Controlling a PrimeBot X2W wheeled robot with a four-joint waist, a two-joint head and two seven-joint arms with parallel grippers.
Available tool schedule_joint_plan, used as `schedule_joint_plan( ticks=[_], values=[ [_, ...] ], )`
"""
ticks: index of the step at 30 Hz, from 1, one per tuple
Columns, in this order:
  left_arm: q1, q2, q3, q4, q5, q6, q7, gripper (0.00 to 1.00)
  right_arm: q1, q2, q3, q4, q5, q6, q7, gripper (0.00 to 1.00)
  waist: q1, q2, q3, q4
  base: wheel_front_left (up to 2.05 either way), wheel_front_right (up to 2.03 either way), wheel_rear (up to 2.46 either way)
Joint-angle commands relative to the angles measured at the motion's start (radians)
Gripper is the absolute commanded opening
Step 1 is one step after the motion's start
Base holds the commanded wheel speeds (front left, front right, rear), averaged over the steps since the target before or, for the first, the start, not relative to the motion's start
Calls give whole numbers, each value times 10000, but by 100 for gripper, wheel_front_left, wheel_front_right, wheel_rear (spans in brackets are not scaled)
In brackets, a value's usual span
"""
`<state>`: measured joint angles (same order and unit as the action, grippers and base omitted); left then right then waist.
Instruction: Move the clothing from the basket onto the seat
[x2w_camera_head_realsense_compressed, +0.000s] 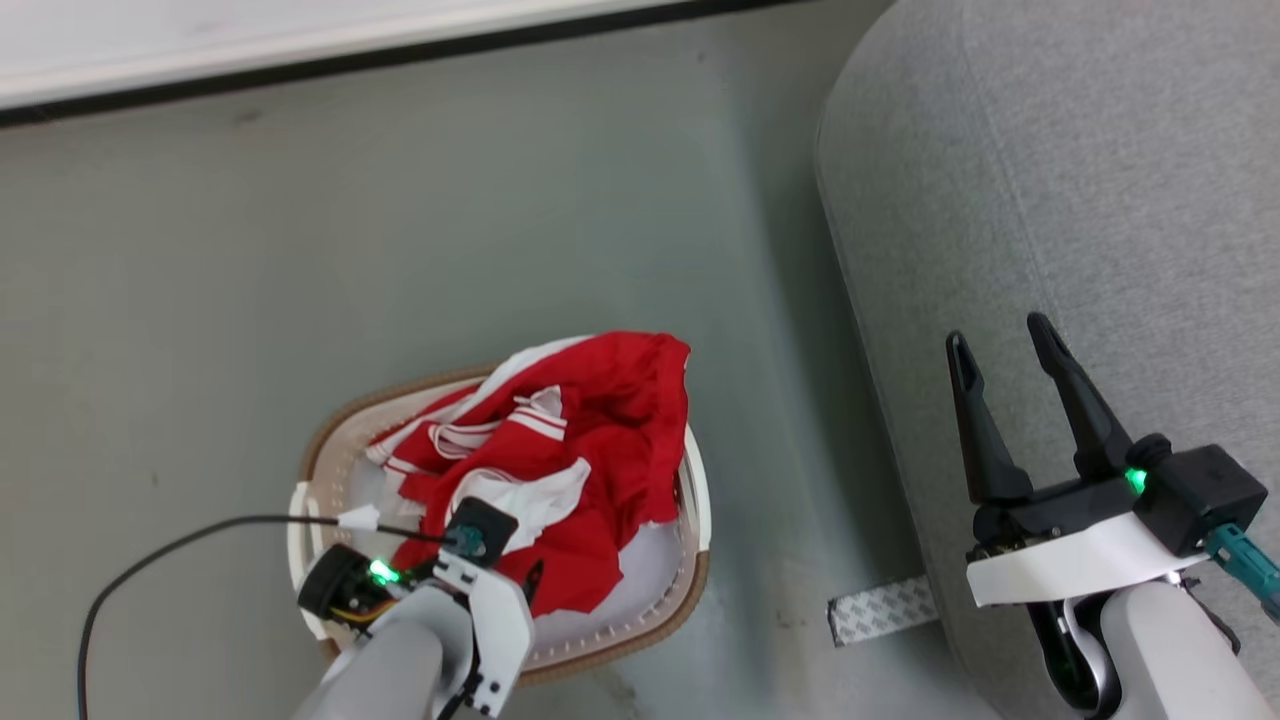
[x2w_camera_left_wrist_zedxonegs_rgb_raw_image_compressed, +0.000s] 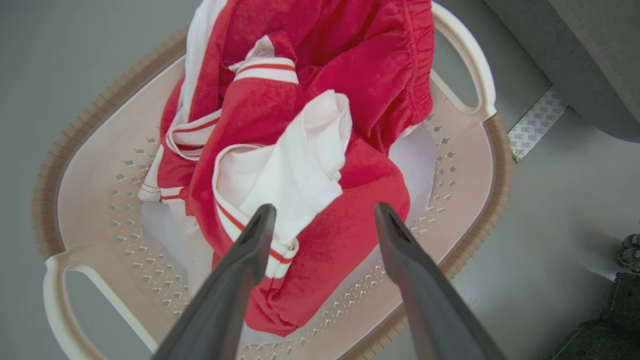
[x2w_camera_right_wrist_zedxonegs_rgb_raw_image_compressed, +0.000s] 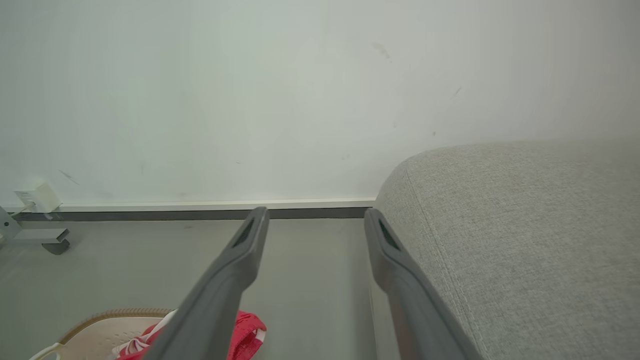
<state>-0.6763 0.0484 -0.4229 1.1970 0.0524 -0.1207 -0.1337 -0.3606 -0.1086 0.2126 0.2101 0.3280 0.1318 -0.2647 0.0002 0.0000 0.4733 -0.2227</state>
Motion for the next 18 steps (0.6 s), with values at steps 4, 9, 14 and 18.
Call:
schedule_joint_plan(
  ticks=[4, 9, 14, 18],
  values=[
    [-547, 43, -192, 245, 115, 328, -68, 100, -373, -83, 63, -193, 107, -21, 4, 100, -2, 0, 755, -100, 0, 0, 0],
    [-1162, 86, -392, 491, 294, 810, 71, 100, -585, -91, 57, -469, 93, -21, 4, 100, -2, 0, 1632, -193, 0, 0, 0],
    [-1696, 276, -508, 654, 399, 1225, 103, 100, -715, -35, 7, -662, 36, -21, 4, 100, -2, 0, 2283, -263, 0, 0, 0],
    [-2036, 390, -498, 728, 297, 1434, -60, 100, -784, -21, 7, -726, 7, -21, 4, 100, -2, 0, 2601, -334, 0, 0, 0]
  ],
)
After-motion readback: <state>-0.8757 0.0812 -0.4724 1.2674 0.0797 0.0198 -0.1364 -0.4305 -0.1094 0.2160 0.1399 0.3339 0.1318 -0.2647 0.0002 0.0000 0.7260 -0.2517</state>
